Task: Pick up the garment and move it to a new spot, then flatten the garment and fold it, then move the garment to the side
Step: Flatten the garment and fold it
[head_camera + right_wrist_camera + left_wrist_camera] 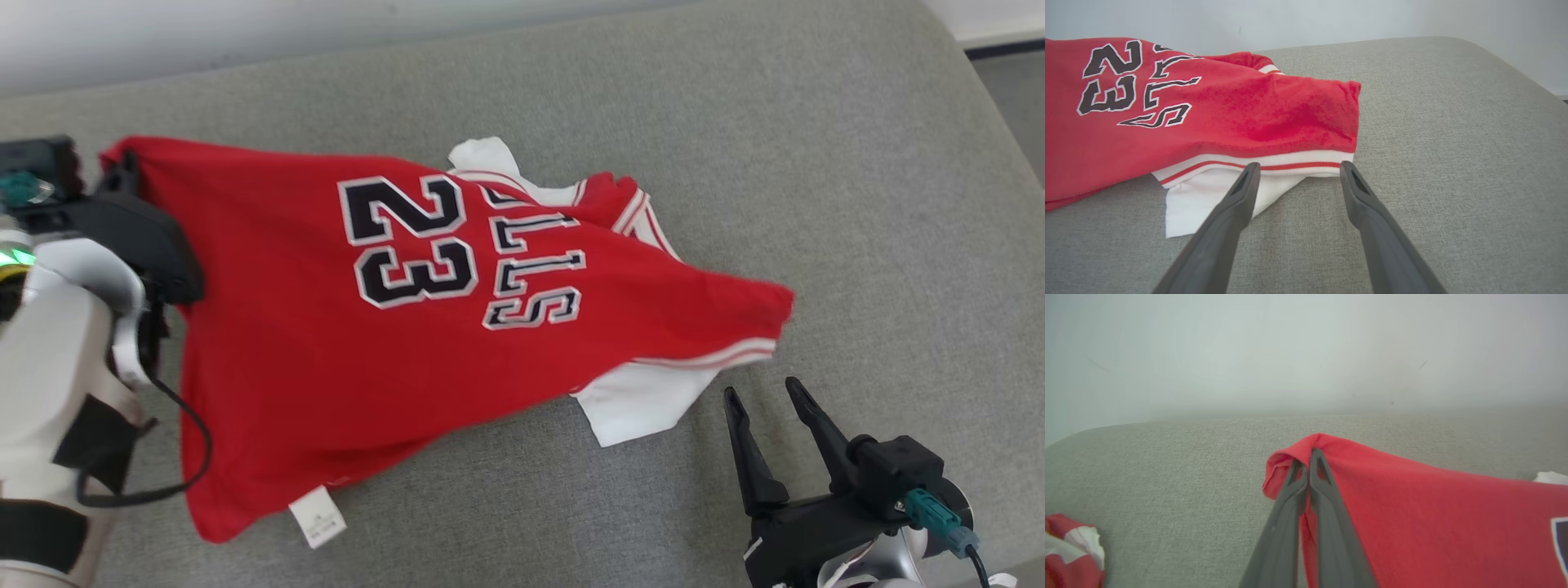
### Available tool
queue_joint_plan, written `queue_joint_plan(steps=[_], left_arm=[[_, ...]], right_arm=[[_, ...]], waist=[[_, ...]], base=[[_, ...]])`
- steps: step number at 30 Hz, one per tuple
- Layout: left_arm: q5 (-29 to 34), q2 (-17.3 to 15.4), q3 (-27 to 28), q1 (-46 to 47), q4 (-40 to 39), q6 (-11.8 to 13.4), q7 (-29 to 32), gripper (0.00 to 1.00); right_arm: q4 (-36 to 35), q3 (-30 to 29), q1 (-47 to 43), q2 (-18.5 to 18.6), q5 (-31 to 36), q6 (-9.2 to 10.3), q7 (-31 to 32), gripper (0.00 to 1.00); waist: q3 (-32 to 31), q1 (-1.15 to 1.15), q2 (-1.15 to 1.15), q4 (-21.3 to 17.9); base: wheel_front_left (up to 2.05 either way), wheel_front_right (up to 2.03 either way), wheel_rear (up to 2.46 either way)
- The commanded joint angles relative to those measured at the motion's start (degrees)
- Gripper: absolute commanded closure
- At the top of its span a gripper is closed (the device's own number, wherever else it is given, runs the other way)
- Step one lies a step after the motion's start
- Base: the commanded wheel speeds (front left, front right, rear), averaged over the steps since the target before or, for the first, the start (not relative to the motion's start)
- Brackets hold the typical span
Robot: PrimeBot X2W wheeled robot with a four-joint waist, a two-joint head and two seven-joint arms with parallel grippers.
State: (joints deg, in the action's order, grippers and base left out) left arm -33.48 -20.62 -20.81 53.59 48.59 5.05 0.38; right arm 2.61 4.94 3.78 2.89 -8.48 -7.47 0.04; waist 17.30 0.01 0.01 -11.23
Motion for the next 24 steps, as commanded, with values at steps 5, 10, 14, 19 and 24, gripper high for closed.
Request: queue_joint_plan(steps=[5, 10, 14, 19, 24], left_arm=[[1.6, -3.0, 0.4, 3.4, 1.8, 0.5, -3.1, 1.00], [2.7, -3.7, 0.1, 5.0, 3.0, 1.0, -7.1, 1.00], [3.5, -2.2, -0.5, 5.3, 3.7, 1.1, -10.5, 0.00], [3.2, -1.0, -1.2, 3.5, 4.0, -0.8, -13.3, 0.00], [1.6, -0.1, -0.8, 0.3, 1.9, -4.1, -14.8, 0.00]], right_arm=[[-0.1, 1.1, 1.1, 0.0, -0.1, -0.05, -0.4, 0.00], [0.2, 1.7, 1.9, 0.0, -0.2, -0.05, -0.5, 0.00], [0.4, 1.6, 1.9, 0.0, -0.3, -0.05, -0.6, 0.00], [1.1, 1.3, 2.3, 0.0, -0.6, -0.05, -0.9, 0.00], [1.6, 0.3, 1.7, 0.0, -0.5, -0.05, -0.9, 0.00]], waist=[[3.7, -0.01, -0.01, -2.4], [4.2, -0.01, -0.01, -2.6], [3.8, -0.01, -0.01, -1.7], [1.9, -0.01, -0.01, 0.3], [-1.0, -0.01, -0.01, 3.1]], base=[[0.00, 0.00, 0.00], [0.00, 0.00, 0.00], [0.00, 0.00, 0.00], [0.00, 0.00, 0.00], [0.00, 0.00, 0.00]])
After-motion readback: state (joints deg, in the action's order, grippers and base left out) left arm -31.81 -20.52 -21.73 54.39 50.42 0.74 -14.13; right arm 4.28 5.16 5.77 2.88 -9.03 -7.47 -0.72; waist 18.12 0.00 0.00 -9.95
